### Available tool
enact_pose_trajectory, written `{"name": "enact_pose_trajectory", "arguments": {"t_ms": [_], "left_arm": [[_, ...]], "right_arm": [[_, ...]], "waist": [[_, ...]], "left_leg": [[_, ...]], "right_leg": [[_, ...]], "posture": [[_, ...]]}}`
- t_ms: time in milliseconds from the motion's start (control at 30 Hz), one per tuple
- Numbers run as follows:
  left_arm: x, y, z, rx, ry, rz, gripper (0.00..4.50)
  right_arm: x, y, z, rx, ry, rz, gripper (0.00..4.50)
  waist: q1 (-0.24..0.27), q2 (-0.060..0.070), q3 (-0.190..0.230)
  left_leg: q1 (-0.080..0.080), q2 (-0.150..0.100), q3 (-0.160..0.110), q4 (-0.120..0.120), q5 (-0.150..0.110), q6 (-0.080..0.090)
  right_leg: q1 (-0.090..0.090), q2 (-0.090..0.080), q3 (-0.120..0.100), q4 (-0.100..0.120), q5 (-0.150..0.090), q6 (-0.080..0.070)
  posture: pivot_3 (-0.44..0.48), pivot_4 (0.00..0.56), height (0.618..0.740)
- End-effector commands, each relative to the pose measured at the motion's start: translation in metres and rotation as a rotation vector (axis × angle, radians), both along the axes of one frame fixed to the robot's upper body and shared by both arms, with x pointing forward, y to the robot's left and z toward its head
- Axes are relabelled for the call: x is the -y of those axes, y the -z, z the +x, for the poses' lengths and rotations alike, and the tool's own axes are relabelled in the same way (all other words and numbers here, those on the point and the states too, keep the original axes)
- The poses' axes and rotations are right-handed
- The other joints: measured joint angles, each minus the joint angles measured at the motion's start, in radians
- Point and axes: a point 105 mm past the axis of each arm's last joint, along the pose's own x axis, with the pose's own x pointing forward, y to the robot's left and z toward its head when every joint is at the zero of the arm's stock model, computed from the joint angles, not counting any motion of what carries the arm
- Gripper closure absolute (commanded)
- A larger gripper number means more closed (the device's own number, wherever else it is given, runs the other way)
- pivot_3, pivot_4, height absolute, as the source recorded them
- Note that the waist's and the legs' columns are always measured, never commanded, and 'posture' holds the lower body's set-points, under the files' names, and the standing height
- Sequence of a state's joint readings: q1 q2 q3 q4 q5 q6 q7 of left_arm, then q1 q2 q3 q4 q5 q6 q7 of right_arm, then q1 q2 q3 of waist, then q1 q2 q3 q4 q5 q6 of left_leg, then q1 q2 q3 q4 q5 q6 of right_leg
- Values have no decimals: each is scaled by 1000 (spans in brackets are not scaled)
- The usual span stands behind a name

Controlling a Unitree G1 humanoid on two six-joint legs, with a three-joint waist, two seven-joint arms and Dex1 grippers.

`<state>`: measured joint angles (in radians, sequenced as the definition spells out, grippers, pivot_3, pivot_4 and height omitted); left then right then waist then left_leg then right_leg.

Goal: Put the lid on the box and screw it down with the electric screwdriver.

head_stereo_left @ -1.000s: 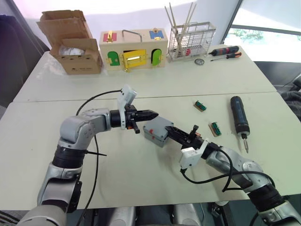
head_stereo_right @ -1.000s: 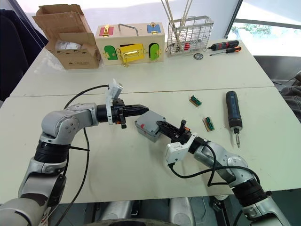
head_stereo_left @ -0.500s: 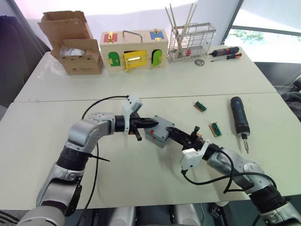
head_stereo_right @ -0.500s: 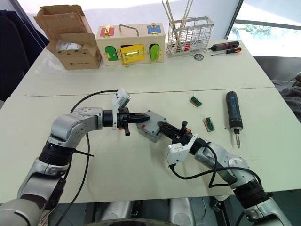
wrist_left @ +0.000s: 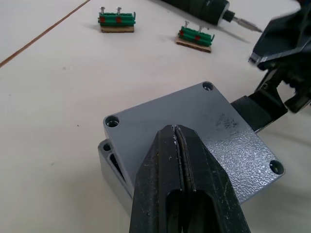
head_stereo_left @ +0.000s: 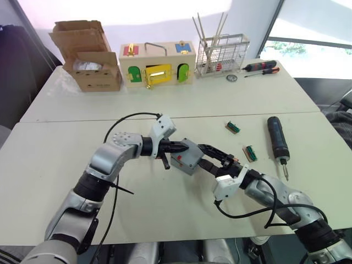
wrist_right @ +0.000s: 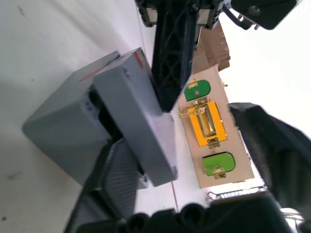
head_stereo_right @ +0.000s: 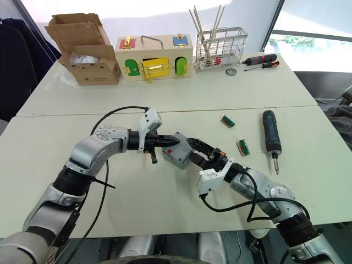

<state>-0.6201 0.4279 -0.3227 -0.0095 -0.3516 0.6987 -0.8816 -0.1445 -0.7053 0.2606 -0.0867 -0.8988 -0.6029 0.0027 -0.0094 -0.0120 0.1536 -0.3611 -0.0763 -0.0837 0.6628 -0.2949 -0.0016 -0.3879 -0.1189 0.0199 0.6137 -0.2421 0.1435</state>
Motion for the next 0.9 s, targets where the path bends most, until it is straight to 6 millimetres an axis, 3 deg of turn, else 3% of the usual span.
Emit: {"name": "enact_pose_trajectory", "arguments": {"t_ms": [33,300,600,833,900], "left_arm": [[-6,38,-4,-88,-36,109,4500],[-14,49,-12,-118,-44,151,4500],[-24,49,-11,-126,-91,149,4500],[-27,48,-9,-124,-114,146,4500],[-26,48,-9,-119,-116,145,4500]], "right_arm": [[7,9,-3,-38,11,-39,553],[10,4,-2,-37,-5,-54,553],[5,5,5,-51,-9,-56,553],[26,6,8,-85,72,-16,553],[42,6,7,-138,135,40,553]], "waist": [[0,0,-2],[-3,1,-9],[-3,1,-9],[-1,1,-9],[0,1,-9]], "left_leg": [[1,0,0,0,0,0],[1,2,1,-1,0,0],[2,2,1,-2,-1,1],[2,2,1,-2,-1,1],[2,2,1,-2,-1,1]], "right_leg": [[0,0,0,0,0,0],[0,0,1,0,-1,0],[0,0,1,0,-1,0],[0,0,1,0,-2,0],[0,0,1,0,-2,0]], "posture": [[0,150,734],[0,150,734],[0,150,734],[0,150,734],[0,150,734]]}}
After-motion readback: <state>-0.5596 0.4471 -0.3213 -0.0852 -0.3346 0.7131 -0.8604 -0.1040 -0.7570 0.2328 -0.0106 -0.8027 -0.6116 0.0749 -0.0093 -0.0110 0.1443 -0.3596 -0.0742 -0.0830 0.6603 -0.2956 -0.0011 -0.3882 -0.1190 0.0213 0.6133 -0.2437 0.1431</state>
